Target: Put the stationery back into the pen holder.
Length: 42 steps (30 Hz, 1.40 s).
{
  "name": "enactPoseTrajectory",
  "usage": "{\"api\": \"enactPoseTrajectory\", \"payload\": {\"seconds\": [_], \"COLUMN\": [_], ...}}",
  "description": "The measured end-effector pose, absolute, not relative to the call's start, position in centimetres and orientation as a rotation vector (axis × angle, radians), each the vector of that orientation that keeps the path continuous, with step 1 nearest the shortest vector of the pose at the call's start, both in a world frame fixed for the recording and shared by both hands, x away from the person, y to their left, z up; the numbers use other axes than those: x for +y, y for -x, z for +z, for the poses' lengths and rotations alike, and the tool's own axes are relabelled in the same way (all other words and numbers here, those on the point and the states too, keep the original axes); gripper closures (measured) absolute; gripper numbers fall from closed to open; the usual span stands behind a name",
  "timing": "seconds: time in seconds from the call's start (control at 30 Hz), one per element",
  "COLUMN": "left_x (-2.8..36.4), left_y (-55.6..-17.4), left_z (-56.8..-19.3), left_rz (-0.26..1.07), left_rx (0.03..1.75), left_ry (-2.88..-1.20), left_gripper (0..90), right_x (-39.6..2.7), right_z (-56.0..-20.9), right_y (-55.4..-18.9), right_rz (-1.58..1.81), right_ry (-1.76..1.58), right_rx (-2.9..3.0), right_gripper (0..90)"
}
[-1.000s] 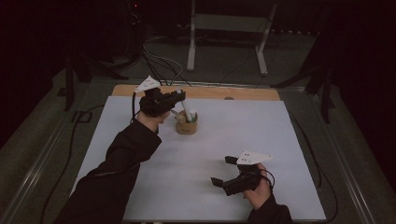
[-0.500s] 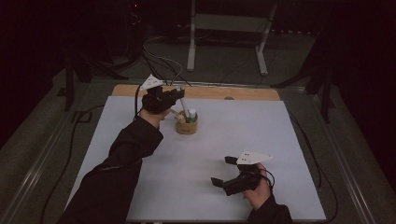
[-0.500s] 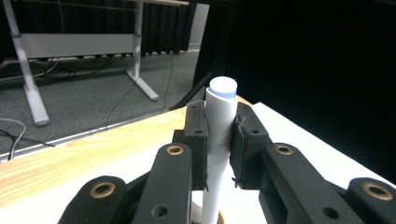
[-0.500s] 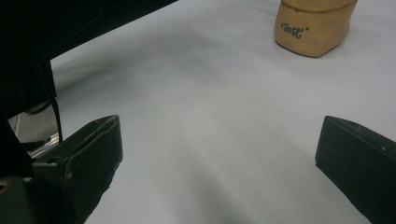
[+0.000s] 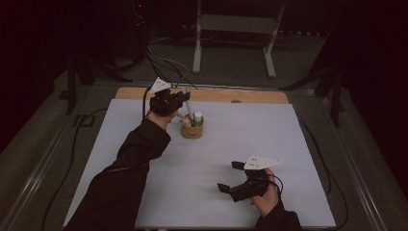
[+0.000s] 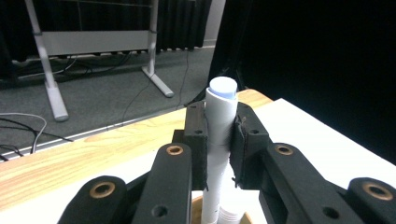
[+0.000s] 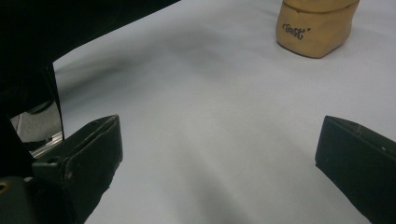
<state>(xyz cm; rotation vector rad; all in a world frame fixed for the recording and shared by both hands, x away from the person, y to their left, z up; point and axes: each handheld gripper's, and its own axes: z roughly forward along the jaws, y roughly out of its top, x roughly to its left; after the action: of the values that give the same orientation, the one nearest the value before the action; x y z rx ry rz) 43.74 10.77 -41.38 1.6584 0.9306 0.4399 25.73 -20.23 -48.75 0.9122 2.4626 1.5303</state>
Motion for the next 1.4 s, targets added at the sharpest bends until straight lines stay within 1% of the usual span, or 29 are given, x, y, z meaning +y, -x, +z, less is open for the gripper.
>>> {"api": "enactPoseTrajectory", "payload": {"seconds": [0.27,0.43,0.7,0.87,0.97,1.0,1.03,1.07,1.1,1.17,1.23,1.3,1.4], "left_x": [10.6,10.4,10.0,10.3,10.5,10.5,10.6,10.7,10.8,11.1,11.3,11.5,11.9], "left_y": [-44.3,-44.5,-44.8,-44.7,-44.6,-44.5,-44.3,-44.2,-44.0,-43.7,-43.4,-43.0,-42.4], "left_z": [-42.1,-42.6,-43.3,-42.6,-42.2,-42.0,-41.8,-41.6,-41.5,-41.2,-40.9,-40.7,-40.3], "left_rz": [0.445,0.415,0.409,0.423,0.42,0.418,0.421,0.422,0.416,0.383,0.372,0.359,0.345], "left_rx": [0.954,0.965,0.993,1.041,1.052,1.054,1.051,1.048,1.047,1.009,0.992,0.968,0.953], "left_ry": [-1.645,-1.644,-1.651,-1.646,-1.655,-1.659,-1.659,-1.657,-1.655,-1.662,-1.67,-1.675,-1.68], "left_gripper": [79.1,79.1,77.6,44.2,34.6,29.7,26.9,26.6,23.7,14.5,13.4,9.1,6.4], "right_x": [-20.2,-20.2,-20.2,-20.2,-20.2,-20.2,-20.2,-20.2,-20.2,-20.2,-20.2,-20.2,-20.3], "right_z": [-48.8,-48.8,-48.9,-48.9,-48.9,-48.9,-48.9,-48.9,-48.9,-48.9,-48.9,-49.0,-49.0], "right_y": [-25.8,-25.8,-25.8,-25.9,-25.9,-25.9,-25.9,-25.9,-25.9,-25.9,-25.9,-25.9,-26.0], "right_rz": [1.527,1.524,1.519,1.517,1.516,1.517,1.517,1.517,1.52,1.522,1.522,1.526,1.527], "right_ry": [-0.914,-0.915,-0.918,-0.918,-0.919,-0.92,-0.918,-0.916,-0.916,-0.917,-0.917,-0.918,-0.918], "right_rx": [2.47,2.472,2.478,2.478,2.478,2.478,2.477,2.477,2.476,2.475,2.476,2.476,2.479], "right_gripper": [0.7,0.7,0.7,0.7,0.7,0.7,0.7,0.7,0.7,0.7,0.7,0.7,0.7]}}
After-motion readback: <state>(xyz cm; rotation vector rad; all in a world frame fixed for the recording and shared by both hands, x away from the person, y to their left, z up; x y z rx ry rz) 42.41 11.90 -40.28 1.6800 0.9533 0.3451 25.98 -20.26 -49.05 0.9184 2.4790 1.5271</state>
